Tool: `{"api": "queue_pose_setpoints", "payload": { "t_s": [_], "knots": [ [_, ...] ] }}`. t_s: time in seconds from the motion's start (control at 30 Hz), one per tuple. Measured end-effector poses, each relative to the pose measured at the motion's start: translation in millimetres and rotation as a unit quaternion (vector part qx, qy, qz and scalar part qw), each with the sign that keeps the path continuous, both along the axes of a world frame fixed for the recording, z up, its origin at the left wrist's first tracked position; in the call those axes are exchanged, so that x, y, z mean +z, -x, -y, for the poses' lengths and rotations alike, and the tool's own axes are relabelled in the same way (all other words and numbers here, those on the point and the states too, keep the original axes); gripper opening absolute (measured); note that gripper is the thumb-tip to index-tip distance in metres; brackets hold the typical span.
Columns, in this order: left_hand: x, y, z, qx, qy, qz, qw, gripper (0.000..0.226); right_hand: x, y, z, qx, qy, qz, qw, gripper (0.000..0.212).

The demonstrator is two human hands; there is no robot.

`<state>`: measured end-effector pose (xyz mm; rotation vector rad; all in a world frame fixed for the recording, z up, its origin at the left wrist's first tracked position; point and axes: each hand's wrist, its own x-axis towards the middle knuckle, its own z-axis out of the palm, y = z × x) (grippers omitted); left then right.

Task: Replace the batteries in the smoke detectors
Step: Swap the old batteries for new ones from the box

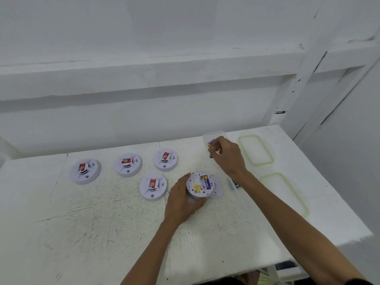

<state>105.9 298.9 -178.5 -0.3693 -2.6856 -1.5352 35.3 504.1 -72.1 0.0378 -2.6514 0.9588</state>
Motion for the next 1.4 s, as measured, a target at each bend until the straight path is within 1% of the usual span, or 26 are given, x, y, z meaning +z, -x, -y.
{"api": "queue_pose_setpoints", "payload": {
  "t_s": [0.07, 0.13, 0.27, 0.37, 0.63, 0.73, 0.83, 0.9, 0.97, 1.07, 1.13, 1.23, 1.33, 1.4],
  "knots": [
    [3, -2, 0, 0.002, -0.007, -0.010, 1.000, 0.082, -3, -13, 7, 0.009, 0.014, 0.003, 1.000, 0.013],
    [1, -3, 1, 0.001, -0.018, -0.011, 1.000, 0.083, -11, -27, 14, 0.027, 0.008, 0.008, 1.000, 0.013],
    [-4, -2, 0, 0.005, -0.019, -0.003, 1.000, 0.093, -28, -55, 25, 0.066, -0.042, 0.018, 0.997, 0.014],
    [-3, -3, 0, 0.000, -0.022, -0.006, 1.000, 0.091, -39, -69, 28, 0.095, -0.074, 0.022, 0.993, 0.015],
    [-4, -4, 2, -0.006, -0.012, -0.011, 1.000, 0.093, -42, -88, 23, 0.137, -0.079, 0.041, 0.987, 0.016],
    [-1, -5, 1, -0.011, -0.012, -0.013, 1.000, 0.087, -45, -89, 17, 0.154, -0.072, 0.049, 0.984, 0.017],
    [-1, -5, 1, -0.008, -0.020, -0.012, 1.000, 0.086, -46, -85, 15, 0.164, -0.069, 0.050, 0.983, 0.018],
    [0, -5, 2, -0.006, -0.024, -0.006, 1.000, 0.085, -44, -78, 14, 0.153, -0.047, 0.082, 0.984, 0.026],
    [1, -4, 2, 0.000, -0.033, -0.002, 0.999, 0.082, -39, -70, 14, 0.134, -0.020, 0.133, 0.982, 0.039],
    [0, -2, 1, 0.008, -0.039, 0.005, 0.999, 0.082, -31, -56, 12, 0.119, 0.018, 0.226, 0.967, 0.064],
    [0, -2, 0, 0.008, -0.040, 0.011, 0.999, 0.084, -29, -49, 11, 0.118, 0.038, 0.268, 0.955, 0.073],
    [1, -2, 0, 0.013, -0.035, 0.023, 0.999, 0.087, -28, -41, 11, 0.111, 0.031, 0.284, 0.952, 0.074],
    [-2, -1, 0, 0.014, -0.033, 0.029, 0.999, 0.098, -24, -38, 11, 0.103, 0.036, 0.286, 0.952, 0.068],
    [-3, -1, 1, 0.012, -0.038, 0.025, 0.999, 0.098, -22, -38, 12, 0.101, 0.040, 0.290, 0.951, 0.067]
  ]
}}
